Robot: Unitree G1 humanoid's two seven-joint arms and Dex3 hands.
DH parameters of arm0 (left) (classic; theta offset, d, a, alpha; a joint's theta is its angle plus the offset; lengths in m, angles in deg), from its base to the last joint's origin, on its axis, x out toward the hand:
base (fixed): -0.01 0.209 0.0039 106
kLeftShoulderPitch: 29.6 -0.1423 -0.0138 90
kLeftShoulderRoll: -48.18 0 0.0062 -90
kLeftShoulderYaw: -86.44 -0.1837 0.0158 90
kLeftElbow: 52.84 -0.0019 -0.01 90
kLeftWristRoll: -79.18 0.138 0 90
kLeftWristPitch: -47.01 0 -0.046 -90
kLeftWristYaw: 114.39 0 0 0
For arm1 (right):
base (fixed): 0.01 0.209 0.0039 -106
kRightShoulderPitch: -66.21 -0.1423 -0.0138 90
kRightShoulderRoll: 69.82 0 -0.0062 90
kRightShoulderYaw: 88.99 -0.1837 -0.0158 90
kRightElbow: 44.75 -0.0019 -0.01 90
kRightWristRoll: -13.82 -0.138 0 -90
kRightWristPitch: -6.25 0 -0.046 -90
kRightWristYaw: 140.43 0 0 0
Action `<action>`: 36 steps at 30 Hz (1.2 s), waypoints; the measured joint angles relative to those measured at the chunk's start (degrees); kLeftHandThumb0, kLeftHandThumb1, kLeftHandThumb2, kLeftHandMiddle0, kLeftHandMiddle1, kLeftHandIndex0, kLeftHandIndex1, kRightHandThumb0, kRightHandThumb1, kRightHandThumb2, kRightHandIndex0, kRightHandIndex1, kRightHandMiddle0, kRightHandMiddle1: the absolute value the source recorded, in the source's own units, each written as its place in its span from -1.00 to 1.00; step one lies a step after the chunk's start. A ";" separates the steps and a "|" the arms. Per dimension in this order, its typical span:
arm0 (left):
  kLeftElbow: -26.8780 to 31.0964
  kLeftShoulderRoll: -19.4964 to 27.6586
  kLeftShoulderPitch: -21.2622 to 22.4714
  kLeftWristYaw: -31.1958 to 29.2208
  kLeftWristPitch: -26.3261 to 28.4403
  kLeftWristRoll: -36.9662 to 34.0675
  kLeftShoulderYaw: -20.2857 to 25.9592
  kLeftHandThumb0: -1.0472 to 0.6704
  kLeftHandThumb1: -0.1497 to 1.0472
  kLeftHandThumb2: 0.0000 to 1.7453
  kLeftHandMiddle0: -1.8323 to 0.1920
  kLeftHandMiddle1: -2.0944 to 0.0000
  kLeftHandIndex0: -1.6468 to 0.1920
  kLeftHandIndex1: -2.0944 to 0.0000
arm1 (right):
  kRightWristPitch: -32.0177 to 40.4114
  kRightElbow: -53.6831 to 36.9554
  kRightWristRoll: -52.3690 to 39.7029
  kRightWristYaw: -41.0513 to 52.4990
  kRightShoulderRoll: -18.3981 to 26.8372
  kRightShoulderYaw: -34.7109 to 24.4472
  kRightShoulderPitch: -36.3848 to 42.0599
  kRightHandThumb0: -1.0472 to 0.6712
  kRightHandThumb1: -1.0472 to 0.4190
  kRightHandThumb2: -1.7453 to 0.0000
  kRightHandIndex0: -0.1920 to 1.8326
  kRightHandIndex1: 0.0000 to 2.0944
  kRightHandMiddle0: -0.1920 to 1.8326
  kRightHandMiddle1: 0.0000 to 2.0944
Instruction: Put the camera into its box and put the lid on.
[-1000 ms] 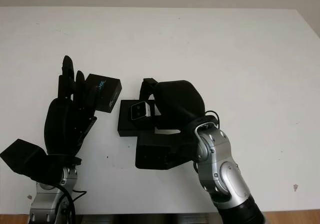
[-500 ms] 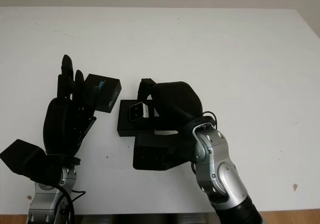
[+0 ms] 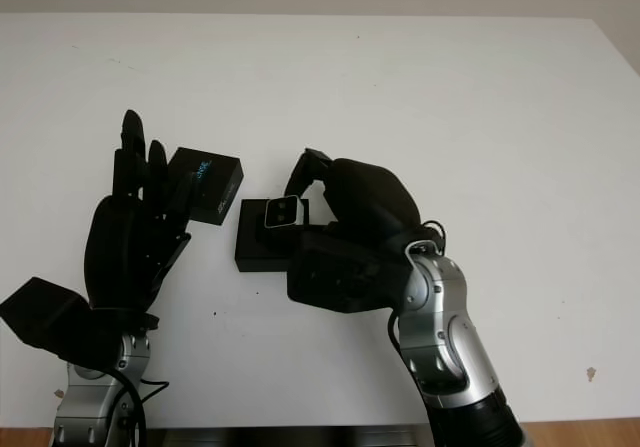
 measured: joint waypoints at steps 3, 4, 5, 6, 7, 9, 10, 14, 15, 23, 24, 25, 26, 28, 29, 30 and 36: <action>0.01 0.00 -0.03 0.07 0.02 0.31 0.04 -0.39 1.00 -0.60 0.98 0.95 0.99 0.95 | 0.00 1.54 -1.75 -0.87 0.04 -0.59 -0.22 -0.27 -1.00 0.87 -0.32 -0.96 -0.51 0.76; 0.01 0.00 -0.03 0.07 0.02 0.35 0.06 -0.39 1.00 -0.60 0.98 0.95 0.99 0.95 | 0.00 2.16 -2.23 -1.03 0.08 -0.65 -0.31 -0.28 -1.00 0.87 -0.32 -0.96 -0.51 0.77; 0.01 0.00 -0.05 0.05 0.02 0.35 0.10 -0.39 1.00 -0.60 0.98 0.95 0.99 0.95 | -0.05 2.65 -2.90 -1.24 0.14 -0.74 -0.44 -0.28 -1.00 0.87 -0.32 -0.95 -0.51 0.77; 0.01 0.00 -0.05 -0.01 0.03 0.32 0.12 -0.39 1.00 -0.60 0.98 0.95 1.00 0.95 | -0.19 3.18 -3.55 -1.39 0.26 -0.78 -0.71 -0.28 -1.00 0.87 -0.32 -0.95 -0.50 0.78; 0.02 0.00 -0.06 -0.06 0.05 0.28 0.12 -0.39 1.00 -0.60 0.98 0.95 0.99 0.95 | -0.34 3.62 -4.04 -1.58 0.44 -0.80 -0.93 -0.29 -1.00 0.87 -0.31 -0.95 -0.50 0.78; 0.02 0.00 -0.07 -0.07 0.13 0.29 0.20 -0.39 1.00 -0.60 0.98 0.95 0.99 0.95 | -0.71 4.49 -4.99 -2.08 0.52 -0.85 -1.14 -0.29 -1.00 0.87 -0.31 -0.95 -0.48 0.77; 0.03 0.00 -0.07 -0.07 0.18 0.29 0.24 -0.39 1.00 -0.61 0.98 0.95 0.99 0.95 | -0.93 4.76 -5.80 -2.28 0.55 -0.98 -1.14 -0.28 -1.00 0.86 -0.32 -0.95 -0.47 0.75; 0.03 0.00 -0.08 -0.16 0.26 0.29 0.27 -0.40 1.00 -0.61 0.98 0.95 1.00 0.95 | -2.63 6.18 -9.77 -2.84 0.64 -1.98 -1.01 -0.29 -1.00 0.87 -0.34 -0.96 -0.46 0.72; 0.03 0.01 -0.09 -0.19 0.26 0.32 0.28 -0.40 1.00 -0.61 0.98 0.95 0.99 0.95 | -3.47 6.64 -10.76 -3.05 0.73 -2.13 -0.99 -0.28 -1.00 0.88 -0.35 -0.97 -0.46 0.72; 0.03 -0.01 -0.11 -0.22 0.26 0.28 0.34 -0.41 1.00 -0.61 0.98 0.95 1.00 0.95 | -11.79 9.57 -15.65 -4.82 1.85 -2.43 -0.23 -0.29 -1.00 0.87 -0.44 -0.99 -0.48 0.70; 0.03 -0.01 -0.11 -0.22 0.26 0.30 0.35 -0.41 1.00 -0.61 0.98 0.95 1.00 0.95 | -13.13 9.74 -16.27 -4.82 2.11 -2.43 -0.21 -0.29 -1.00 0.86 -0.45 -1.00 -0.48 0.70; 0.03 -0.01 -0.11 -0.21 0.26 0.32 0.35 -0.41 1.00 -0.61 0.98 0.95 1.00 0.95 | -14.37 9.89 -16.93 -4.83 2.29 -2.44 -0.21 -0.29 -1.00 0.86 -0.45 -0.99 -0.49 0.69; 0.03 -0.01 -0.12 -0.22 0.26 0.33 0.34 -0.40 1.00 -0.61 0.98 0.95 1.00 0.96 | -15.51 10.04 -17.47 -4.83 2.44 -2.45 -0.21 -0.29 -1.00 0.86 -0.46 -0.99 -0.50 0.69; 0.03 -0.01 -0.12 -0.22 0.26 0.29 0.35 -0.40 1.00 -0.62 0.98 0.95 1.00 0.96 | -17.31 10.41 -18.63 -4.80 2.73 -2.48 -0.20 -0.29 -1.00 0.85 -0.46 -0.99 -0.51 0.69; 0.03 -0.01 -0.12 -0.20 0.26 0.30 0.35 -0.40 1.00 -0.62 0.98 0.95 0.99 0.95 | -17.95 10.54 -19.27 -4.71 2.80 -2.50 -0.19 -0.29 -1.00 0.85 -0.46 -0.99 -0.51 0.69; 0.03 -0.02 -0.13 -0.14 0.26 0.32 0.35 -0.41 1.00 -0.62 0.98 0.95 0.99 0.95 | -18.43 10.61 -19.71 -4.51 2.88 -2.50 -0.19 -0.30 -1.00 0.84 -0.47 -0.98 -0.52 0.70; 0.03 -0.02 -0.31 0.26 0.26 0.58 0.34 -0.42 1.00 -0.63 0.98 0.95 0.99 0.95 | -20.70 11.17 -20.42 -4.33 3.05 -2.34 -0.16 -0.29 -1.00 0.85 -0.47 -0.97 -0.50 0.72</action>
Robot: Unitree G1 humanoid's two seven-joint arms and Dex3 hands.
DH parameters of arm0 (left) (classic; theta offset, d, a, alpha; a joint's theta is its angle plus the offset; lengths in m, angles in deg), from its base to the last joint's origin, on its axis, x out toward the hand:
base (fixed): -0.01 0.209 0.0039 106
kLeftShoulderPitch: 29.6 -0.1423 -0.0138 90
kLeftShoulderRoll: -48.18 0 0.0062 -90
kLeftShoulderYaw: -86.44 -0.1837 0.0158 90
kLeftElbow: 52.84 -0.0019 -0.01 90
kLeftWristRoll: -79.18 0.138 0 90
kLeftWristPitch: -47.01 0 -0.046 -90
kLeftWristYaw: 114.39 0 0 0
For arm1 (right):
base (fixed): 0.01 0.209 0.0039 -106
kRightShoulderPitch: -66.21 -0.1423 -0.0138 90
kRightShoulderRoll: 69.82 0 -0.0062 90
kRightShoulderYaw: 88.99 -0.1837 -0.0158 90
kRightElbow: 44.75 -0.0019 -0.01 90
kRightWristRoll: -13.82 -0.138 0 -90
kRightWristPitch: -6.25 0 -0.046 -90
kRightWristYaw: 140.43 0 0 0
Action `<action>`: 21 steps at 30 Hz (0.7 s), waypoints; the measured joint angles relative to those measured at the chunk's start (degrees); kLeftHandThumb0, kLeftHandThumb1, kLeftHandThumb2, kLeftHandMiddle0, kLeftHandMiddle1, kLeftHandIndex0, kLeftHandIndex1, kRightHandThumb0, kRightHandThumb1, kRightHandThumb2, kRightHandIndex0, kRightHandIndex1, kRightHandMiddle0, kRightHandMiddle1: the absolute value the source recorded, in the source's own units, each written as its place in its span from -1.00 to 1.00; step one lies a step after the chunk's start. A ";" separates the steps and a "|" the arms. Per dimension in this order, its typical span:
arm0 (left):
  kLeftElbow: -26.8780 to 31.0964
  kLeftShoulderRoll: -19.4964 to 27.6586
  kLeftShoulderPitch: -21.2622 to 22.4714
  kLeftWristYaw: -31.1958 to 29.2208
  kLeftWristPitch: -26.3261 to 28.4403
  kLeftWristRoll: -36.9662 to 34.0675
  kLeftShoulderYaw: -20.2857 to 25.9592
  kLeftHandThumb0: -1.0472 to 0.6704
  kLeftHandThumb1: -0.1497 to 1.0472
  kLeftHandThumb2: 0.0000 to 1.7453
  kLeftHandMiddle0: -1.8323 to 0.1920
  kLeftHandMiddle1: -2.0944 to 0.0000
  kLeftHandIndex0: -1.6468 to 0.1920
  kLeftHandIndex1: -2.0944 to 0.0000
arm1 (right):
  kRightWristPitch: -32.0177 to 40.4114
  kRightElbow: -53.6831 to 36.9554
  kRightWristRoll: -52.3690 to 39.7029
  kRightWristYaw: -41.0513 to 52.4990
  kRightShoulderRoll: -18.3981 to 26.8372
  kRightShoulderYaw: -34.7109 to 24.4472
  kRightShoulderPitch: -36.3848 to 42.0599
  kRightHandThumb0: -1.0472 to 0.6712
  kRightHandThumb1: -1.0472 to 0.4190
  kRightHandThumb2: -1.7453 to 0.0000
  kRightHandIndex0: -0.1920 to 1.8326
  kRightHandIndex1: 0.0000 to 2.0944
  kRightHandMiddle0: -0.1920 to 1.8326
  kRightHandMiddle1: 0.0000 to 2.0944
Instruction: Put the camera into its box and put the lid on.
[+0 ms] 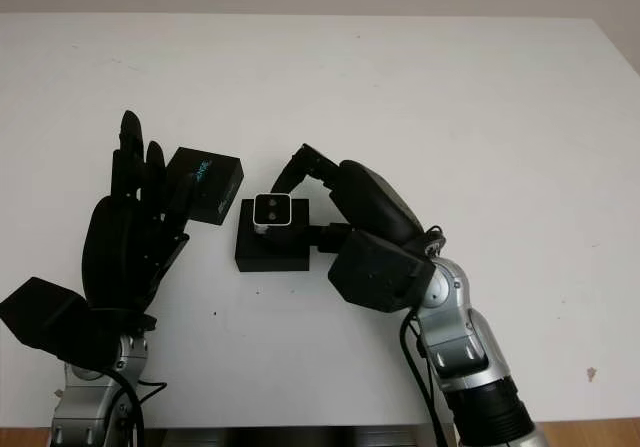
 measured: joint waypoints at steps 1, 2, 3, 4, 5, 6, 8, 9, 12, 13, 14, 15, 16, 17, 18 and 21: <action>0.00 0.00 -0.06 -0.02 0.00 -0.08 0.00 -0.42 1.00 -0.63 0.98 0.95 1.00 0.95 | -0.02 0.19 -0.05 0.00 0.00 0.04 0.00 -0.29 -1.00 0.85 -0.47 -0.97 -0.50 0.72; 0.00 -0.01 -0.12 -0.05 0.00 -0.19 0.00 -0.41 1.00 -0.63 0.98 0.95 1.00 0.95 | -0.02 0.43 -0.14 0.01 0.00 0.09 0.01 -0.29 -1.00 0.84 -0.47 -0.97 -0.50 0.72; 0.00 -0.01 -0.16 -0.05 0.00 -0.19 0.00 -0.42 1.00 -0.63 0.98 0.95 1.00 0.95 | -0.03 0.70 -0.19 0.02 0.00 0.14 0.02 -0.29 -1.00 0.84 -0.47 -0.97 -0.50 0.72; 0.00 0.00 -0.19 -0.05 0.00 -0.16 0.01 -0.41 1.00 -0.63 0.98 0.95 0.99 0.95 | -0.05 0.96 -0.22 0.01 0.00 0.24 0.02 -0.29 -1.00 0.84 -0.47 -0.97 -0.50 0.73; 0.00 0.00 -0.21 -0.06 0.00 -0.16 0.01 -0.41 1.00 -0.62 0.98 0.95 1.00 0.95 | -0.09 1.17 -0.22 -0.02 -0.01 0.37 0.02 -0.29 -1.00 0.84 -0.47 -0.97 -0.50 0.73; 0.00 0.01 -0.24 -0.07 0.00 -0.16 0.02 -0.42 1.00 -0.63 0.98 0.95 1.00 0.95 | -0.19 1.39 -0.21 -0.11 -0.04 0.50 0.02 -0.29 -1.00 0.85 -0.47 -0.97 -0.49 0.74; 0.02 0.01 -0.32 -0.13 0.03 -0.20 0.04 -0.42 1.00 -0.63 0.98 0.95 1.00 0.95 | -0.38 2.19 -0.18 -0.55 -0.17 0.78 0.00 -0.29 -1.00 0.85 -0.47 -0.96 -0.49 0.74; 0.07 0.01 -0.38 -0.13 0.07 -0.22 0.05 -0.42 1.00 -0.63 0.98 0.95 1.00 0.95 | -0.40 2.61 -0.04 -0.75 -0.21 0.95 -0.01 -0.29 -1.00 0.85 -0.47 -0.96 -0.49 0.75; 0.37 0.01 -0.56 -0.19 0.10 -0.28 0.10 -0.42 1.00 -0.63 0.98 0.95 1.00 0.95 | -0.63 4.16 0.72 -1.69 -0.25 1.36 -0.18 -0.29 -1.00 0.85 -0.47 -0.96 -0.49 0.75; 0.50 0.01 -0.57 -0.20 0.10 -0.28 0.10 -0.42 1.00 -0.63 0.98 0.95 1.00 0.95 | -0.70 4.73 0.81 -1.91 -0.26 1.49 -0.29 -0.29 -1.00 0.85 -0.47 -0.96 -0.50 0.75; 0.57 0.01 -0.58 -0.25 0.14 -0.29 0.11 -0.42 1.00 -0.63 0.98 0.95 1.00 0.96 | -0.83 5.13 0.86 -2.09 -0.27 1.61 -0.37 -0.29 -1.00 0.85 -0.47 -0.96 -0.50 0.75; 0.60 0.02 -0.59 -0.28 0.24 -0.29 0.12 -0.42 1.00 -0.63 0.98 0.95 1.00 0.95 | -0.93 5.58 0.90 -2.18 -0.30 1.72 -0.53 -0.29 -1.00 0.85 -0.48 -0.96 -0.50 0.75; 0.64 0.02 -0.60 -0.29 0.36 -0.28 0.12 -0.42 1.00 -0.63 0.98 0.95 1.00 0.95 | -0.96 5.91 0.96 -2.28 -0.31 1.80 -0.70 -0.30 -1.00 0.85 -0.48 -0.96 -0.50 0.75; 0.70 0.02 -0.61 -0.29 0.46 -0.26 0.12 -0.43 1.00 -0.63 0.98 0.95 1.00 0.96 | -0.97 6.17 1.02 -2.36 -0.31 1.85 -0.89 -0.30 -1.00 0.84 -0.48 -0.96 -0.50 0.76; 0.76 0.02 -0.63 -0.27 0.49 -0.13 0.12 -0.44 1.00 -0.63 0.97 0.94 0.99 0.95 | -0.97 6.40 1.05 -2.43 -0.32 1.86 -1.02 -0.30 -1.00 0.84 -0.48 -0.96 -0.50 0.76; 0.80 0.02 -0.65 -0.29 0.48 -0.02 0.12 -0.43 1.00 -0.62 0.97 0.95 0.99 0.95 | -0.99 7.00 1.05 -2.61 -0.39 1.89 -1.28 -0.30 -1.00 0.84 -0.49 -0.96 -0.50 0.77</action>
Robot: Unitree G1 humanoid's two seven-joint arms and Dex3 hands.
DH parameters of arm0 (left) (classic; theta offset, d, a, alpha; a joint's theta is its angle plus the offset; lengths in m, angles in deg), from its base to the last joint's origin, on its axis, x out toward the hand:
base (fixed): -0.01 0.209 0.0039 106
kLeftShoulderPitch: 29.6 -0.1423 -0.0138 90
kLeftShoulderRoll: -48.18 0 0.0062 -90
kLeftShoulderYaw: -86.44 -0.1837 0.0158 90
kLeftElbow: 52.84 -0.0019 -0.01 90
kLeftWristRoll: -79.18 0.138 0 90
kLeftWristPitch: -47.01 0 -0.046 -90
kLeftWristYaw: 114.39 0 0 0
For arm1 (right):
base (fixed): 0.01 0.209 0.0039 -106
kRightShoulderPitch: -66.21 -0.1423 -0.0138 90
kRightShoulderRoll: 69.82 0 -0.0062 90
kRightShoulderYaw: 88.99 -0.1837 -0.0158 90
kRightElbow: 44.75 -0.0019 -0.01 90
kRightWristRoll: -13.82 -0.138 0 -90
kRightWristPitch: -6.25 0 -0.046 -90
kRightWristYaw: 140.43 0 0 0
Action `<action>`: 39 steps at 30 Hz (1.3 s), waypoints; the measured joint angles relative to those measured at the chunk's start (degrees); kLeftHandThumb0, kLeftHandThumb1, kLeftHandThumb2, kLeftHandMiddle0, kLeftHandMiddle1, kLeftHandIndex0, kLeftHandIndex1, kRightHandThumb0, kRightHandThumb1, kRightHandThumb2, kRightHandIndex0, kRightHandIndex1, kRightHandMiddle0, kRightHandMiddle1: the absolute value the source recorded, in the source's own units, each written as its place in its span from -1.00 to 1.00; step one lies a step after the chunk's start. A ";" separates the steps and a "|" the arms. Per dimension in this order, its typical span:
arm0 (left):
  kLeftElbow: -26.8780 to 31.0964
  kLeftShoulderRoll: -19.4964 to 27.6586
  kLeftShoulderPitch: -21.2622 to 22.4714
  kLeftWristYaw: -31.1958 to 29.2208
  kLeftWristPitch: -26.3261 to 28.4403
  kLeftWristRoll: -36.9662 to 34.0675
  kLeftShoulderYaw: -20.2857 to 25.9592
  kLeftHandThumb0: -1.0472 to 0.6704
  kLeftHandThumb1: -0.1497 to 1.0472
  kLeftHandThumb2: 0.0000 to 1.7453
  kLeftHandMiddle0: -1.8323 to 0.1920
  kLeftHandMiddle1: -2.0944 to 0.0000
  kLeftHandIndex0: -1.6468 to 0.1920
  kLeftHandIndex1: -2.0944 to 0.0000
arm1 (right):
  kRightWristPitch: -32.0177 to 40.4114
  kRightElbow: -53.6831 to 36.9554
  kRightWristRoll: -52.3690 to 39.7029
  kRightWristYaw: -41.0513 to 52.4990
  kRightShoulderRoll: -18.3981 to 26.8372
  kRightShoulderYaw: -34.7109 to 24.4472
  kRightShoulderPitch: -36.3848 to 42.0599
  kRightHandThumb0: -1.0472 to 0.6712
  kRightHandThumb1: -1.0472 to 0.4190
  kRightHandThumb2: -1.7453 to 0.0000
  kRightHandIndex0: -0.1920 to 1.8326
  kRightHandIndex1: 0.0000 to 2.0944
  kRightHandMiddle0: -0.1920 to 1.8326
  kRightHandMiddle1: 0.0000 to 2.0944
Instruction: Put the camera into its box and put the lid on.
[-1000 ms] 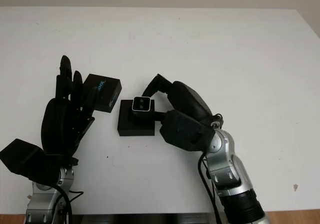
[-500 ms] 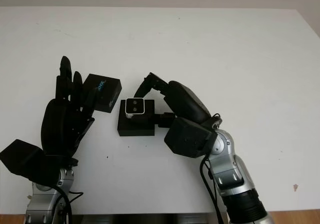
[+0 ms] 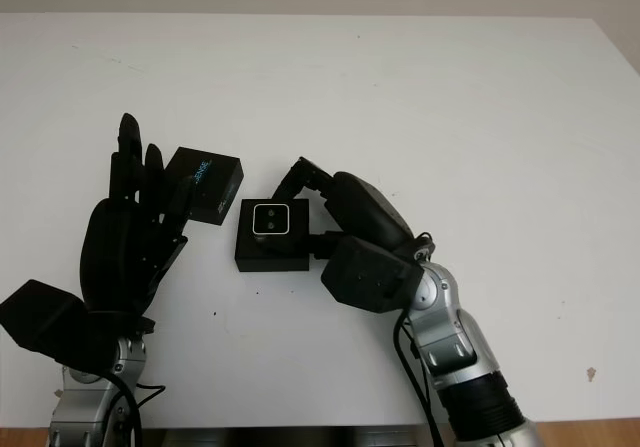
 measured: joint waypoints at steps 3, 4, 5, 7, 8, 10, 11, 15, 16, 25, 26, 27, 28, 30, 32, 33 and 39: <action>0.00 0.00 -0.03 -0.03 -0.01 -0.03 0.00 -0.42 1.00 -0.63 0.97 0.94 0.99 0.95 | -0.09 0.21 0.31 -0.37 -0.01 0.18 -0.21 -0.30 -1.00 0.84 -0.48 -0.96 -0.50 0.77; 0.00 0.00 -0.04 -0.03 -0.02 -0.03 0.00 -0.42 1.00 -0.63 0.96 0.94 0.98 0.95 | -0.12 0.31 0.42 -0.50 -0.01 0.21 -0.32 -0.30 -1.00 0.84 -0.48 -0.96 -0.50 0.77; 0.00 0.00 -0.04 0.10 -0.03 0.22 0.00 -0.44 1.00 -0.63 0.96 0.94 0.98 0.95 | -0.21 0.42 0.54 -0.63 -0.01 0.22 -0.44 -0.30 -1.00 0.84 -0.48 -0.96 -0.50 0.77; 0.00 0.00 -0.04 0.20 -0.02 0.61 0.00 -0.45 1.00 -0.62 0.96 0.94 0.98 0.95 | -0.33 0.60 0.83 -0.81 0.00 0.27 -0.68 -0.31 -1.00 0.84 -0.48 -0.96 -0.50 0.77; 0.00 0.00 -0.04 0.20 -0.01 0.58 0.00 -0.44 1.00 -0.63 0.96 0.95 0.98 0.95 | -0.37 0.68 0.91 -0.86 0.00 0.30 -0.77 -0.31 -1.00 0.84 -0.48 -0.96 -0.50 0.77; 0.00 0.00 -0.04 -0.06 -0.01 -0.04 0.01 -0.43 1.00 -0.63 0.97 0.95 0.99 0.95 | -0.52 0.86 0.95 -1.00 0.00 0.31 -0.83 -0.30 -1.00 0.84 -0.48 -0.95 -0.50 0.78; 0.00 0.00 -0.04 -0.23 -0.02 -0.33 0.02 -0.43 1.00 -0.63 0.98 0.95 1.00 0.95 | -0.63 0.96 0.95 -1.06 -0.01 0.31 -0.84 -0.30 -1.00 0.85 -0.48 -0.95 -0.50 0.78; 0.00 0.00 -0.03 -0.09 -0.02 -0.05 0.02 -0.43 1.00 -0.63 0.97 0.95 0.99 0.95 | -0.91 1.05 0.93 -1.24 -0.01 0.31 -0.85 -0.31 -1.00 0.84 -0.48 -0.95 -0.50 0.78; 0.00 0.00 -0.03 -0.10 -0.02 -0.10 0.03 -0.43 1.00 -0.64 0.97 0.95 0.99 0.95 | -0.91 1.05 0.93 -1.24 -0.01 0.31 -0.85 -0.31 -1.00 0.84 -0.48 -0.95 -0.50 0.77; 0.04 0.00 -0.03 -0.44 0.32 -0.75 0.06 -0.41 1.00 -0.63 0.99 0.95 1.00 0.97 | 2.74 -1.51 1.75 3.15 1.16 0.40 -1.45 -0.55 -0.90 0.94 -0.69 -0.97 -0.59 0.05; 0.05 0.00 -0.03 -0.44 0.35 -0.75 0.06 -0.41 1.00 -0.62 0.99 0.95 1.00 0.97 | 3.31 -2.22 1.87 3.66 1.35 0.40 -1.46 -0.55 -0.89 0.94 -0.70 -0.97 -0.59 0.01; 0.07 0.00 -0.03 -0.45 0.39 -0.80 0.07 -0.42 1.00 -0.63 0.99 0.95 1.00 0.97 | 3.69 -2.72 1.90 4.07 1.53 0.40 -1.46 -0.54 -0.89 0.94 -0.71 -0.97 -0.58 -0.01; 0.09 0.00 -0.03 -0.45 0.40 -0.86 0.07 -0.43 1.00 -0.63 0.99 0.95 1.00 0.97 | 4.01 -3.04 1.90 4.31 1.64 0.39 -1.46 -0.54 -0.88 0.94 -0.71 -0.97 -0.57 -0.02; 0.25 0.00 -0.03 -0.44 0.60 -0.93 0.07 -0.43 1.00 -0.63 0.99 0.95 1.00 0.97 | 4.64 -3.71 1.84 4.71 1.74 0.28 -1.45 -0.53 -0.88 0.94 -0.72 -0.96 -0.56 0.00; 0.38 0.03 -0.03 -0.46 0.68 -0.92 0.09 -0.43 1.00 -0.62 0.99 0.95 1.00 0.97 | 4.74 -3.82 1.72 4.75 1.82 0.15 -1.45 -0.52 -0.87 0.94 -0.72 -0.96 -0.55 0.01; 0.39 0.09 -0.03 -0.47 0.83 -0.90 0.09 -0.43 1.00 -0.62 0.99 0.95 1.00 0.97 | 4.80 -3.86 1.64 4.78 1.85 0.11 -1.44 -0.52 -0.86 0.94 -0.72 -0.96 -0.55 0.01; 0.39 0.15 -0.03 -0.65 0.82 -1.14 0.24 -0.41 1.00 -0.63 0.99 0.95 1.00 0.97 | 5.00 -4.24 1.71 5.18 2.31 0.10 -1.44 -0.55 -0.84 0.94 -0.80 -0.96 -0.61 -0.45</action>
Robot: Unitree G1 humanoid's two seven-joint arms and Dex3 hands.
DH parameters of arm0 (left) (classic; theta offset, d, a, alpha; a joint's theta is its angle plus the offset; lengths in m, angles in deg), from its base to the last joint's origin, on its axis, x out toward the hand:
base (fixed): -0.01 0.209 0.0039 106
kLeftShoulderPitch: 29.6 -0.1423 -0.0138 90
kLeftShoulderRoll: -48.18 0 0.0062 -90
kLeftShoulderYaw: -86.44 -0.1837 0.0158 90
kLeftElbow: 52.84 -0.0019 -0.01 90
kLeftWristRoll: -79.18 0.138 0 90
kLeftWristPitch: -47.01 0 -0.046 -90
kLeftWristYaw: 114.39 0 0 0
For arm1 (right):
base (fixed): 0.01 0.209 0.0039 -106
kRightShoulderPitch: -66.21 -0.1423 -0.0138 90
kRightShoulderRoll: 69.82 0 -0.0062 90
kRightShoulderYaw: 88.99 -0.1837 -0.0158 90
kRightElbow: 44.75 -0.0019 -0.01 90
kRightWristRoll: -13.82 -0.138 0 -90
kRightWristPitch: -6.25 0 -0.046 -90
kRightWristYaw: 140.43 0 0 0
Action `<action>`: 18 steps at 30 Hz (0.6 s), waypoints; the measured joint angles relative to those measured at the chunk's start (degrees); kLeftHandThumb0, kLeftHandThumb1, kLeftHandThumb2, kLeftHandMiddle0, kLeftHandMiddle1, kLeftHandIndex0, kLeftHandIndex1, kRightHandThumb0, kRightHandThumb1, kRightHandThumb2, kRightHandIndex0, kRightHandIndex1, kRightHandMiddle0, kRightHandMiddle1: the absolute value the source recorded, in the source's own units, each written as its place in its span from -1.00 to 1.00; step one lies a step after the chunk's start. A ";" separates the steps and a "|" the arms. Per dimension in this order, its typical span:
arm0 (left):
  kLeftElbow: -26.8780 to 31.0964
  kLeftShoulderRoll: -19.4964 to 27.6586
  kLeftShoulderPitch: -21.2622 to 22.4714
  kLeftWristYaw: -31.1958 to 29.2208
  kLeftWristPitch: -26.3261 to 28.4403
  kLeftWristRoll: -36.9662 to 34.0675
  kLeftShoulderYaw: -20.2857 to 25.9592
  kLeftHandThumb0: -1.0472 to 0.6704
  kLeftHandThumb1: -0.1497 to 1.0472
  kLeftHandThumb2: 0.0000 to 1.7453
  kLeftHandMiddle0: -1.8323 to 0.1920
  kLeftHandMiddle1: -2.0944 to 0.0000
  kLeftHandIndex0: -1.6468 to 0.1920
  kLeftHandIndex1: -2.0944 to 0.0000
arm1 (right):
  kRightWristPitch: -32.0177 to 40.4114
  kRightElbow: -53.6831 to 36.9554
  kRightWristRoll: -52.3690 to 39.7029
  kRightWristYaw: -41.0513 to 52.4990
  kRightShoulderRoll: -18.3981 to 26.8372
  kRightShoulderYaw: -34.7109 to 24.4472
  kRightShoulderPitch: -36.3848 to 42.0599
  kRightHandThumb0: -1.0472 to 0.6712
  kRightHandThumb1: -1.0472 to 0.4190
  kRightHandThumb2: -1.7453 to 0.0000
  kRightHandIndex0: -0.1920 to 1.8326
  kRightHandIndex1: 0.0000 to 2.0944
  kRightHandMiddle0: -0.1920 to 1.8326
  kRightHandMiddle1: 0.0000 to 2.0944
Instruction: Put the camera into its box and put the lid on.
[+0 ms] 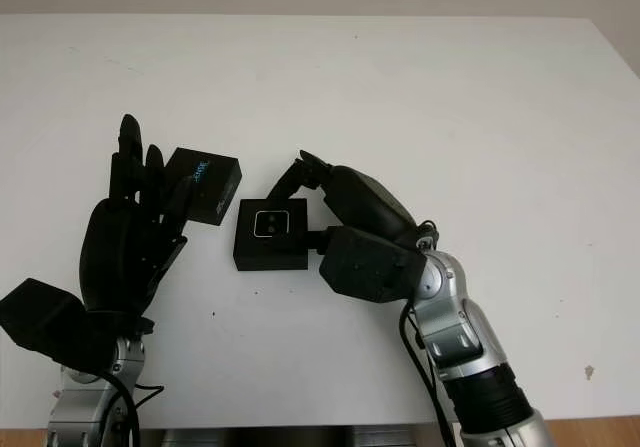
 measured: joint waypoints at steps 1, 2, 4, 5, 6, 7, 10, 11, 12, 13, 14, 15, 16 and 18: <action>0.00 0.00 0.00 0.00 0.00 -0.04 0.00 -0.41 1.00 -0.63 0.99 0.95 1.00 0.97 | 0.00 -0.09 0.02 0.09 0.08 0.02 0.00 -0.56 -0.83 0.94 -0.84 -0.97 -0.60 -0.60; 0.00 0.00 0.00 0.00 0.02 -0.10 0.00 -0.41 1.00 -0.63 0.99 0.95 1.00 0.97 | 0.00 -0.22 0.01 0.21 0.16 0.02 0.03 -0.57 -0.82 0.94 -0.86 -0.97 -0.62 -0.67; 0.00 0.00 0.00 0.01 0.02 -0.11 0.00 -0.41 1.00 -0.63 0.99 0.95 1.00 0.97 | 0.00 -0.41 -0.06 0.46 0.34 0.02 0.07 -0.60 -0.82 0.94 -0.91 -0.98 -0.67 -0.77; 0.00 0.00 0.00 0.01 0.02 -0.11 0.00 -0.41 1.00 -0.63 0.99 0.95 1.00 0.97 | -0.01 -0.45 -0.11 0.52 0.40 0.02 0.07 -0.62 -0.82 0.94 -0.92 -0.98 -0.70 -0.80; 0.00 0.00 0.00 0.02 0.02 -0.10 0.00 -0.41 1.00 -0.63 0.98 0.95 1.00 0.97 | 0.00 -0.51 -0.15 0.55 0.42 0.01 0.09 -0.63 -0.82 0.94 -0.94 -0.98 -0.72 -0.83; 0.00 0.00 0.00 0.02 0.02 -0.06 0.00 -0.41 1.00 -0.63 0.98 0.95 1.00 0.97 | -0.01 -0.58 -0.32 0.54 0.42 -0.01 0.16 -0.65 -0.81 0.94 -0.95 -0.98 -0.74 -0.85; 0.00 0.26 0.00 -0.01 0.02 0.21 0.06 -0.42 1.00 -0.62 0.98 0.94 0.99 0.96 | -0.09 -0.73 -1.98 -0.20 0.06 -0.51 0.89 -0.70 -0.86 0.92 -0.95 -0.97 -0.80 -0.90; 0.00 0.46 0.00 -0.16 0.00 0.17 0.16 -0.42 1.00 -0.63 0.98 0.95 0.98 0.96 | -0.12 -0.80 -2.74 -1.04 -0.53 -1.02 1.18 -0.70 -0.92 0.90 -0.94 -0.96 -0.82 -0.91; 0.00 0.71 0.00 -0.36 -0.03 0.06 0.36 -0.43 1.00 -0.63 0.98 0.95 0.98 0.95 | -0.16 -1.13 -3.72 -1.98 -1.26 -1.69 1.55 -0.70 -0.96 0.89 -0.93 -0.96 -0.82 -0.92; 0.00 1.02 0.00 -0.51 -0.06 -0.10 0.62 -0.43 1.00 -0.64 0.97 0.94 0.97 0.95 | -0.51 -1.52 -4.59 -2.98 -2.00 -2.37 1.93 -0.70 -0.98 0.85 -0.91 -0.95 -0.82 -0.92; 0.00 1.37 0.01 -0.63 -0.21 -0.13 1.02 -0.44 1.00 -0.65 0.97 0.94 0.97 0.95 | -0.69 -2.13 -5.51 -4.04 -2.79 -3.06 2.22 -0.71 -0.99 0.78 -0.90 -0.94 -0.82 -0.93; 0.00 1.82 0.03 -0.77 -0.55 -0.13 1.42 -0.44 1.00 -0.66 0.96 0.94 0.96 0.95 | -0.70 -2.79 -6.43 -4.86 -3.49 -3.79 2.39 -0.73 -1.00 0.69 -0.90 -0.95 -0.84 -0.94; 0.00 2.41 0.09 -0.84 -1.04 0.09 1.85 -0.45 1.00 -0.67 0.94 0.93 0.96 0.94 | -0.67 -3.44 -7.17 -5.39 -4.01 -4.55 2.41 -0.74 -1.00 0.65 -0.90 -0.95 -0.85 -0.94; 0.00 4.25 0.57 -0.95 -2.14 1.46 2.77 -0.49 1.00 -0.67 0.93 0.93 0.95 0.94 | -0.02 -5.00 -9.00 -5.97 -4.75 -5.86 2.44 -0.73 -1.00 0.62 -0.92 -0.95 -0.86 -0.95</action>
